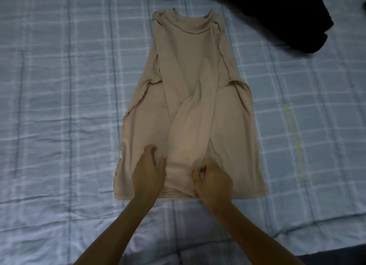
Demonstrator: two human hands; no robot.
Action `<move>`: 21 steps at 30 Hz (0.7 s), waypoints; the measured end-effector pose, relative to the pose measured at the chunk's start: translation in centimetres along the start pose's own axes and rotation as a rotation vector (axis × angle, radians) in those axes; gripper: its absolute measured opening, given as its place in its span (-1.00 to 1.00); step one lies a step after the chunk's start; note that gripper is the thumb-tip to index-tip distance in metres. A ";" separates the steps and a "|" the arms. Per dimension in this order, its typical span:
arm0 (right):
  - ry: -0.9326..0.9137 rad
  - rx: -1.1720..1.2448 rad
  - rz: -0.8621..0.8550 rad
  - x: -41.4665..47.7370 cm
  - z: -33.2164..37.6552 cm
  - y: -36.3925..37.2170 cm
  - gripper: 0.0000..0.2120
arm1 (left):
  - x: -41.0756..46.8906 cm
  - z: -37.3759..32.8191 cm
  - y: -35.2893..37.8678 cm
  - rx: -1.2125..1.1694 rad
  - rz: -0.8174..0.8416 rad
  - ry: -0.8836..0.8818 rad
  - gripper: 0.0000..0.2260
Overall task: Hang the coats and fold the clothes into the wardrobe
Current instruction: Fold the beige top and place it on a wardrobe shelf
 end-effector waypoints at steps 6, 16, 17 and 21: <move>-0.435 -0.002 -0.133 -0.4 3.9 -0.5 -0.66 | -1.5 5.0 -4.2 0.262 -0.169 -0.280 -0.47; -0.258 0.391 -0.147 -0.8 2.6 -0.2 -0.72 | -3.5 -5.7 -0.8 0.178 0.286 0.318 -0.65; -0.169 0.452 -0.214 -0.7 1.2 -1.3 -0.72 | -4.2 -7.1 1.6 0.307 0.426 0.396 -0.63; 0.090 0.441 -0.368 -1.0 -5.4 -4.8 -0.74 | -5.1 -7.8 6.2 0.583 0.646 0.509 -0.67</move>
Point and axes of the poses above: each hand's wrist, its own x-axis towards the middle knuckle, its own y-axis out of the palm, z = x × y, the point moved 7 cm from there along x, towards the middle knuckle, and after that the axes turned 7 degrees about z, right-handed, at the moved point
